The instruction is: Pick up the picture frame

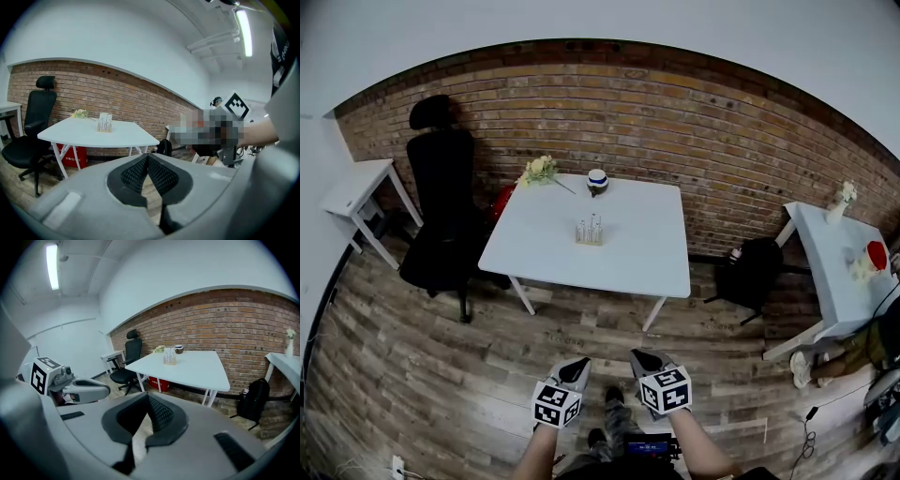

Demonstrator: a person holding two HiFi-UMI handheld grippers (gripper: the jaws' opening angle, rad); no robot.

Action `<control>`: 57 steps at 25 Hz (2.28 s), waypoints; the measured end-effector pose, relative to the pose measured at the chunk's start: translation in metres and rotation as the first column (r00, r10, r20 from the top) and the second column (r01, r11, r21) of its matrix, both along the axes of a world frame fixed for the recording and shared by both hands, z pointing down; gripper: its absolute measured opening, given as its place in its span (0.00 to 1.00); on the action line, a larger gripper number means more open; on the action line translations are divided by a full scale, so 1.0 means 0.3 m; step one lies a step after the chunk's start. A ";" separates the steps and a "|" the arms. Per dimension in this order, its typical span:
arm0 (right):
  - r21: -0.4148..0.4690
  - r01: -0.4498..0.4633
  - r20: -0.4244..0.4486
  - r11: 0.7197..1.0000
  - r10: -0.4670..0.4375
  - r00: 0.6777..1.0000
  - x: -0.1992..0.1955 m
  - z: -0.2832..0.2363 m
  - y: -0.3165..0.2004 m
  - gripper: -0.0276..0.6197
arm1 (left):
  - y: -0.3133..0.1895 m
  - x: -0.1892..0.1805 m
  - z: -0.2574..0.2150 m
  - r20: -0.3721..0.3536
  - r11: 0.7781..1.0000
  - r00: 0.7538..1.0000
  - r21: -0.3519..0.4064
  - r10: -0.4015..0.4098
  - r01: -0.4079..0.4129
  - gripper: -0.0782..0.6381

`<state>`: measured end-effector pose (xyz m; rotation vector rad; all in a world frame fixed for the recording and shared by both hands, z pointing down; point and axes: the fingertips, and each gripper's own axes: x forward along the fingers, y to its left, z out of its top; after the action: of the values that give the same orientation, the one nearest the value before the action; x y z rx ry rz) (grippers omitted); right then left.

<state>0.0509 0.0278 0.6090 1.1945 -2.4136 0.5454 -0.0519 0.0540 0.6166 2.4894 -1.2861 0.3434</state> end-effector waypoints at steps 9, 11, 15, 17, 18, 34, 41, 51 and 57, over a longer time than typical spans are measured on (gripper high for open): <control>-0.026 0.007 0.030 1.000 -0.006 1.000 -0.050 0.034 -0.176 0.05 | -0.165 -0.015 0.017 0.006 1.000 1.000 -0.016 -0.004 0.004 0.13; -0.027 0.012 0.034 1.000 -0.011 0.999 -0.057 0.032 -0.233 0.05 | -0.222 -0.017 0.014 0.011 1.000 1.000 -0.017 -0.006 0.006 0.13; -0.028 0.015 0.047 1.000 -0.014 0.999 -0.059 0.025 -0.365 0.05 | -0.347 -0.022 0.007 0.019 1.000 1.000 -0.016 -0.013 0.013 0.13; -0.026 0.021 0.052 0.999 -0.019 0.998 -0.062 0.015 -0.434 0.05 | -0.414 -0.028 -0.003 0.023 1.000 1.000 -0.015 -0.021 0.021 0.13; -0.024 0.025 0.053 0.999 -0.023 0.998 -0.063 0.010 -0.468 0.05 | -0.447 -0.029 -0.008 0.024 1.000 0.999 -0.013 -0.025 0.025 0.13; -0.038 0.094 0.073 0.995 -0.091 0.993 -0.083 0.015 -0.840 0.05 | -0.788 -0.040 -0.019 0.078 0.998 0.995 -0.022 -0.065 0.067 0.13; -0.052 0.082 0.059 0.995 -0.079 0.995 -0.128 0.042 -0.941 0.05 | -0.903 -0.112 0.002 0.067 0.996 0.994 -0.022 -0.089 0.091 0.13; -0.043 0.001 0.043 0.999 0.000 0.999 -0.249 0.017 -1.168 0.05 | -1.161 -0.240 -0.021 0.035 1.000 0.999 -0.015 -0.011 0.011 0.13; -0.038 -0.062 0.034 0.997 0.064 0.997 -0.331 -0.004 -1.285 0.05 | -1.302 -0.331 -0.041 0.032 0.999 0.998 -0.010 0.053 -0.052 0.13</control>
<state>-0.0485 -0.3578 0.6079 1.2590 -2.3911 0.6330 -0.1513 -0.3366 0.6043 2.5233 -1.2301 0.4032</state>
